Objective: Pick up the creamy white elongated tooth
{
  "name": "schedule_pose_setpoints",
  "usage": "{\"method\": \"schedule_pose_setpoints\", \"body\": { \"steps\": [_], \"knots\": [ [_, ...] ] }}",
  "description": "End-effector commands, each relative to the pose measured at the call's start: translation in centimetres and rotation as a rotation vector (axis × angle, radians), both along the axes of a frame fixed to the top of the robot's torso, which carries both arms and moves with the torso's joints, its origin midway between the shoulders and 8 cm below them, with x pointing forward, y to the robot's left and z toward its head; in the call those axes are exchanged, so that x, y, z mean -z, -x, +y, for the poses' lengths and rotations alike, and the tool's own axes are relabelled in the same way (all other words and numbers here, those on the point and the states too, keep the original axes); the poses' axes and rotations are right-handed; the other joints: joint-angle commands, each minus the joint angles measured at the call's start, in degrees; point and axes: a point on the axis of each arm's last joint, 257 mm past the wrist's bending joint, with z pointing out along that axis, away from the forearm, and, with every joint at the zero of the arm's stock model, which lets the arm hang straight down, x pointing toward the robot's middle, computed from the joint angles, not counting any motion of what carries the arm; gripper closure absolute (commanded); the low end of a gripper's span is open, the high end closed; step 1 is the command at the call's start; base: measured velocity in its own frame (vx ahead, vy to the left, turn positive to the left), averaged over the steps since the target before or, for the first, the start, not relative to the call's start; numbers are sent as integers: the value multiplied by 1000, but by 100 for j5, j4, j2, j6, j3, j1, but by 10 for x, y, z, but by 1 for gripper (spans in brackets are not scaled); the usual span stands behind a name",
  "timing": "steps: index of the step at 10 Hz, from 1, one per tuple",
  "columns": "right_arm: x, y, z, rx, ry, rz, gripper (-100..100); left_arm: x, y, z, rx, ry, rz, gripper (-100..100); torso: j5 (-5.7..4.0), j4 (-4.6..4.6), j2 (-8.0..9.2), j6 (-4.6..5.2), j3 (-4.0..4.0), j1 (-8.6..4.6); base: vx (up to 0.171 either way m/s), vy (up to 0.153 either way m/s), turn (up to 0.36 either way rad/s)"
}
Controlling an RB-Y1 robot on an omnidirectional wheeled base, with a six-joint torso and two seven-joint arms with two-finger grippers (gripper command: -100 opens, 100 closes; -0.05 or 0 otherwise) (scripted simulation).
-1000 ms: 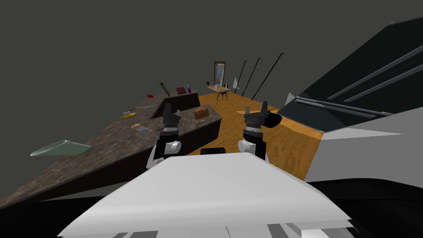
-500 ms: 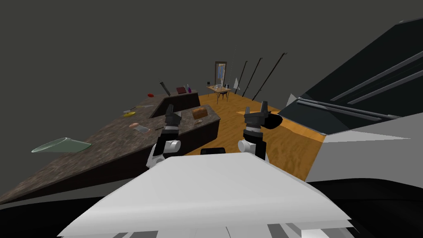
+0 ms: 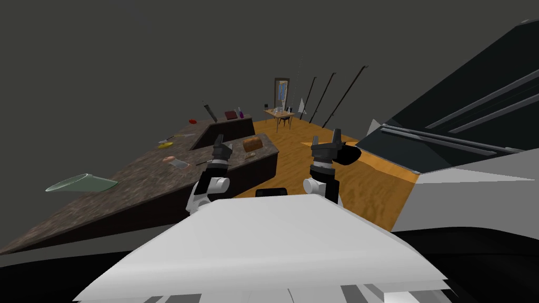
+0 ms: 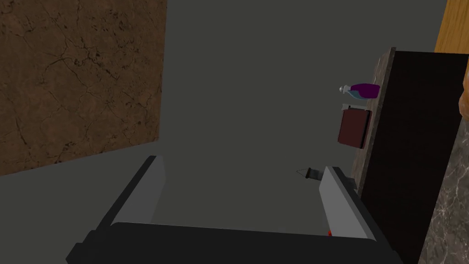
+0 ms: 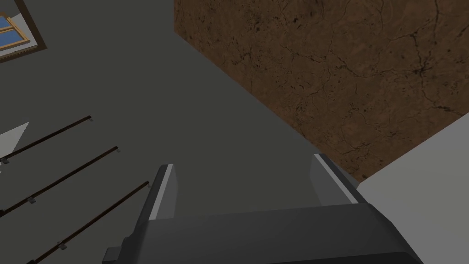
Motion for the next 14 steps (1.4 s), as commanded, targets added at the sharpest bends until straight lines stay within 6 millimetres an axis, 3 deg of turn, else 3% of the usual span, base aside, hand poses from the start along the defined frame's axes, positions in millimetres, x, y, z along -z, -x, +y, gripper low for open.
{"method": "schedule_pose_setpoints", "body": {
  "steps": [1, 14],
  "knots": [
    [0, 0, 0, 0, 0, 0, 0, 10, -7, 4, 1, 25, 44, -100, 0, 0, 0, 0, 0, 0, -1, -90, 56],
    [0, 0, 0, 0, 0, 0, 0, 87, -34, 23, -9, 135, 374, -100, 0, -1, -6, 0, -3, 3, 13, -81, 35]
  ]
}}
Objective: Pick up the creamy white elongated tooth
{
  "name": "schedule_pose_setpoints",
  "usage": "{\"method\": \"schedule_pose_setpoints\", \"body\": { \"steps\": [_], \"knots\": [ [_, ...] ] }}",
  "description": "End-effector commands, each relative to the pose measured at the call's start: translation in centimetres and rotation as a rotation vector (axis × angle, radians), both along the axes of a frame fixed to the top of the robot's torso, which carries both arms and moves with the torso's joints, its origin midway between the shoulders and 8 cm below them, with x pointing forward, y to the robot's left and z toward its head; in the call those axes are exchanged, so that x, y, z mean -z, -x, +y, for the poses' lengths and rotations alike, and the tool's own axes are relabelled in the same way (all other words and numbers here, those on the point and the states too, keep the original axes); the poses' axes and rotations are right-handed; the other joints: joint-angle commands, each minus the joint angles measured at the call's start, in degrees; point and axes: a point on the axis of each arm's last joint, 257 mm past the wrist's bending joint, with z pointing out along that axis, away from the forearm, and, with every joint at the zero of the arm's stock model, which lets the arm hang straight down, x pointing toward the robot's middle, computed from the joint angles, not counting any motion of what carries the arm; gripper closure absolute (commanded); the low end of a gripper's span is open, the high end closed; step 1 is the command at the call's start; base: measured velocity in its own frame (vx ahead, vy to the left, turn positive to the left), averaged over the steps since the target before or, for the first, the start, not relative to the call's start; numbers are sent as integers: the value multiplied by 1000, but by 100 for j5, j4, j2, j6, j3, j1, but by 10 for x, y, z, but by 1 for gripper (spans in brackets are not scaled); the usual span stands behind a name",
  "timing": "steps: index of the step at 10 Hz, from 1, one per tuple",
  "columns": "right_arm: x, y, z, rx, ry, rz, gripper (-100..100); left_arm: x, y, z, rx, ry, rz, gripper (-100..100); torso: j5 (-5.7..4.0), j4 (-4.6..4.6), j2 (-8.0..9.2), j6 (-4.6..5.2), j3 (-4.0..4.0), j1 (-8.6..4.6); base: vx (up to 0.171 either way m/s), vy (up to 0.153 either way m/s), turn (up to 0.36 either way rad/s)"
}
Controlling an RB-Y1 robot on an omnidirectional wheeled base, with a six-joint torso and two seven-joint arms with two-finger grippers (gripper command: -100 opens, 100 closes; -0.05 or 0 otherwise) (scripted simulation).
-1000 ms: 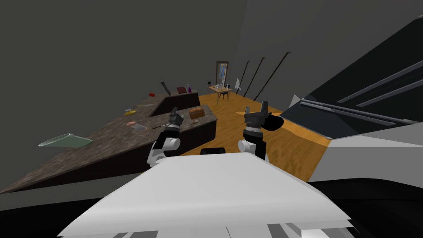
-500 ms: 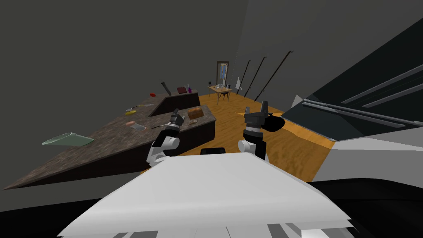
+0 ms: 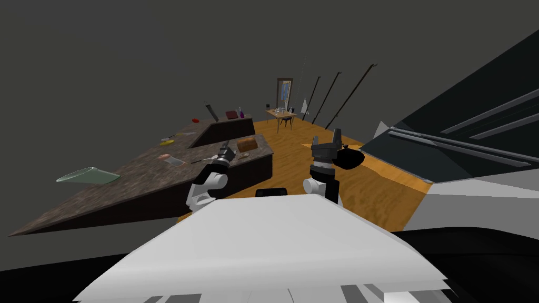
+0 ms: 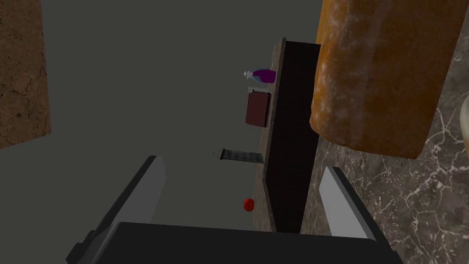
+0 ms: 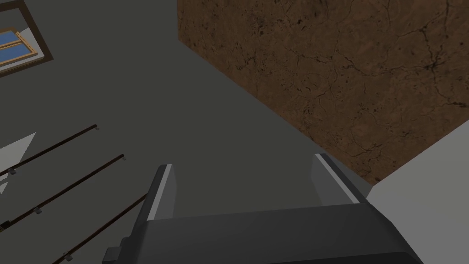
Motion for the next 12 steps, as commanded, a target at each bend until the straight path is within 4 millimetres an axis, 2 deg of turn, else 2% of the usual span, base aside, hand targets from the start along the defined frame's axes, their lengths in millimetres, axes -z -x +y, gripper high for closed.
{"method": "schedule_pose_setpoints", "body": {
  "steps": [1, 7, 12],
  "knots": [
    [0, 0, 0, 0, 0, 0, 0, 14, -2, 2, -2, 10, 52, -100, 0, 0, 0, 0, 0, 0, 27, -79, 41],
    [0, 0, 0, 0, 0, 0, 0, 45, -3, 10, -10, 43, 177, -100, 0, -1, -2, 1, -1, 3, 23, -60, 27],
    [0, 0, 0, 0, 0, 0, 0, 82, 2, 29, -33, 77, 329, -100, -2, -2, -9, 1, -6, -3, 41, -67, 35]
  ]
}}
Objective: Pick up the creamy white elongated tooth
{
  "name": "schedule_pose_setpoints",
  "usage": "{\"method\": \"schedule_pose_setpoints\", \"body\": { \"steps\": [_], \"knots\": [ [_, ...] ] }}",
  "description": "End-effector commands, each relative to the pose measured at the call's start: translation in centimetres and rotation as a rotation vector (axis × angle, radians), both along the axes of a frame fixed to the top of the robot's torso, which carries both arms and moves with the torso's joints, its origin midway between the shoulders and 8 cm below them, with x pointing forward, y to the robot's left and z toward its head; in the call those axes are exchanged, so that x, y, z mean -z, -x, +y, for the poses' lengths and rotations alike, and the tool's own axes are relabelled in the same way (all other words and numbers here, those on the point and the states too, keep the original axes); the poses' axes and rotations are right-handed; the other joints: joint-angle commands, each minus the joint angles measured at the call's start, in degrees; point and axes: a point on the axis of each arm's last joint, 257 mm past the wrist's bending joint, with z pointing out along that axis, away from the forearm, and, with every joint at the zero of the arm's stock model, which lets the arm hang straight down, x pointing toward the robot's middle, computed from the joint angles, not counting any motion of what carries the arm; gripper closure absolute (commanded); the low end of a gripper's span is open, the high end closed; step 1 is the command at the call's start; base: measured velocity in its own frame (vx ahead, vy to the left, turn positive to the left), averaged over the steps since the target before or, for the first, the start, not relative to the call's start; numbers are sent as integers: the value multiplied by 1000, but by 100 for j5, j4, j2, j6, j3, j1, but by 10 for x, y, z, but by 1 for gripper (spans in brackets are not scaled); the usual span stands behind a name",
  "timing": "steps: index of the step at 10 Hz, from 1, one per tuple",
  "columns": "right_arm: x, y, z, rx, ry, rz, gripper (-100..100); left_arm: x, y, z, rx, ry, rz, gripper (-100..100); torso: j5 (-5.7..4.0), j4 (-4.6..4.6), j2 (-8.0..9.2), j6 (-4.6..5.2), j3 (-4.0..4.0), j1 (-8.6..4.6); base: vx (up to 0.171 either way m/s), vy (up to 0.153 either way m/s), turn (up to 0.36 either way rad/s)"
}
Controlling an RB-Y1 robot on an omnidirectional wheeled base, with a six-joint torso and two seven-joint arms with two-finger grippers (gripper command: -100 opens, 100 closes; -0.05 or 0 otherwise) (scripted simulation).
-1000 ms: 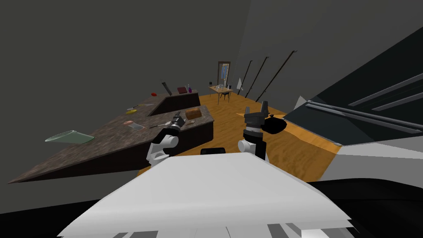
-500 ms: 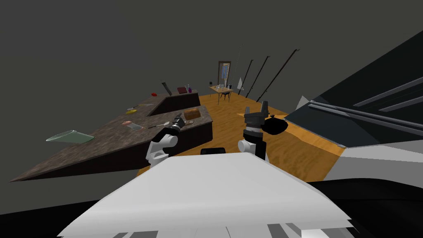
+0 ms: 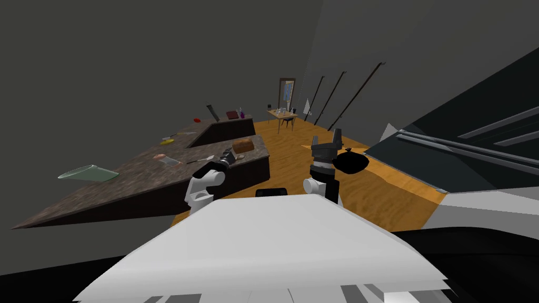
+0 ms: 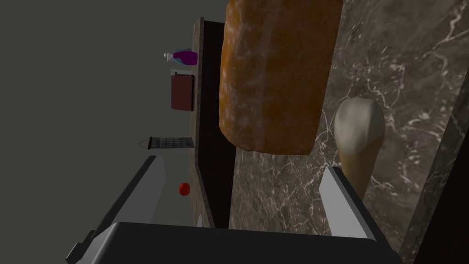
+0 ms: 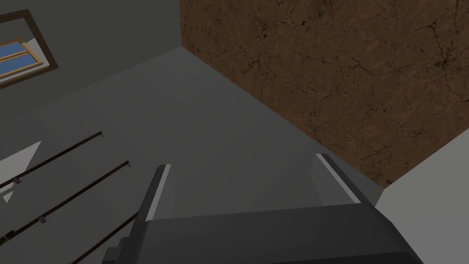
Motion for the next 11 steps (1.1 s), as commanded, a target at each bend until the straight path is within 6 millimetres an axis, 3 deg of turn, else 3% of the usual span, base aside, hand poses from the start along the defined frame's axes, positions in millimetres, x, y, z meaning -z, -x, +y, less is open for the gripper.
{"method": "schedule_pose_setpoints", "body": {
  "steps": [1, 11],
  "knots": [
    [0, 0, 0, 0, 0, 0, 0, 11, 5, 4, -5, 6, 46, -100, 0, 0, 0, 0, 0, 0, 44, -44, 24],
    [0, 0, 0, 0, 0, 0, 0, 68, 32, 48, -73, 32, 301, -100, 2, -3, -11, 0, -6, 9, 64, -40, 25]
  ]
}}
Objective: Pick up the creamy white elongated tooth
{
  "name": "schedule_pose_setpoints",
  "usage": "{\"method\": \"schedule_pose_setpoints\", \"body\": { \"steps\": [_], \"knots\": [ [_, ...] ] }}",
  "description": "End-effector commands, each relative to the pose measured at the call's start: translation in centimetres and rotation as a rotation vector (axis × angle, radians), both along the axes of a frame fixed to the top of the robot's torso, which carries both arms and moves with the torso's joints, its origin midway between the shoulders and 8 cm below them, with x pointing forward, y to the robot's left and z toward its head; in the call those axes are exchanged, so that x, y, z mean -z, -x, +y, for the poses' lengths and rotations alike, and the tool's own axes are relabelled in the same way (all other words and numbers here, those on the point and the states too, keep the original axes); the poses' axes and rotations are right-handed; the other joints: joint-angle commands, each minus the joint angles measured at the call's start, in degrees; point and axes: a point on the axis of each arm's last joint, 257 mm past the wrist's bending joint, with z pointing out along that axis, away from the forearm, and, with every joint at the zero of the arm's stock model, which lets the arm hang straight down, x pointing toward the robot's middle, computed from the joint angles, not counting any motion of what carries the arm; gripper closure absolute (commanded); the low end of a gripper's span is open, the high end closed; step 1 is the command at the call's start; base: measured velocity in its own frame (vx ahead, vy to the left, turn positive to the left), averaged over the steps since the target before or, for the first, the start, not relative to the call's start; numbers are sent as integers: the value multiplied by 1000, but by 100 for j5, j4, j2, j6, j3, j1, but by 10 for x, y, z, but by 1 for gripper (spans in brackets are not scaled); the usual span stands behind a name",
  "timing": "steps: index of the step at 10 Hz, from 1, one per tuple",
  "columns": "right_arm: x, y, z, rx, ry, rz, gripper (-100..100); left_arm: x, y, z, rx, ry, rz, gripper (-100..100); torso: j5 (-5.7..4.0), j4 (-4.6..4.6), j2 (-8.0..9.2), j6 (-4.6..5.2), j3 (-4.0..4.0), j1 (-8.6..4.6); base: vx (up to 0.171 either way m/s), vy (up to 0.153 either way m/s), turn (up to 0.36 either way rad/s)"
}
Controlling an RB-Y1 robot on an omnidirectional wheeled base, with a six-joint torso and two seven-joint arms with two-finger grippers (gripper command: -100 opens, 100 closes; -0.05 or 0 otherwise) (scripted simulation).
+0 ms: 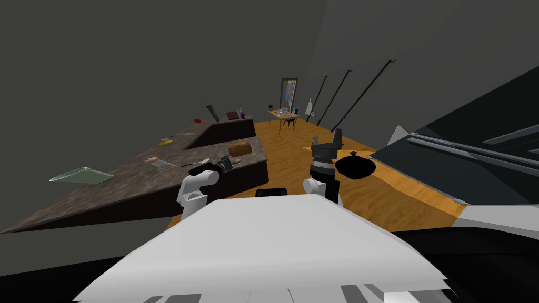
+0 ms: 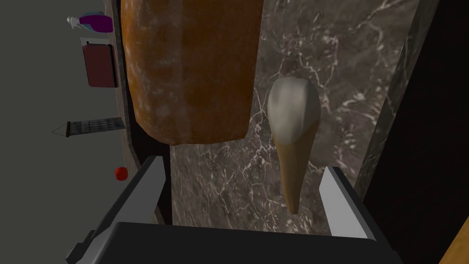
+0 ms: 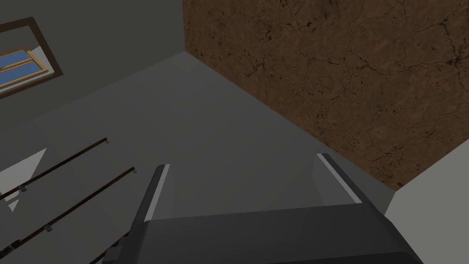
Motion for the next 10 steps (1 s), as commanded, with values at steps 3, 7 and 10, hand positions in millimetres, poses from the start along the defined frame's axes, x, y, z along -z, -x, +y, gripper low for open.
{"method": "schedule_pose_setpoints", "body": {
  "steps": [3, 7, 10],
  "knots": [
    [0, 0, 0, 0, 0, 0, 0, 20, 16, 21, -36, 6, 100, -100, 0, -3, -16, 0, -9, -2, 92, -35, 23],
    [0, 0, 0, 0, 0, 0, 0, 39, 39, 48, -85, 13, 212, -100, 1, 0, -2, 0, -1, 2, 79, -29, 21],
    [0, 0, 0, 0, 0, 0, 0, 50, 55, 62, -113, 19, 282, -100, 1, 0, 0, 0, 0, 4, 70, -24, 17]
  ]
}}
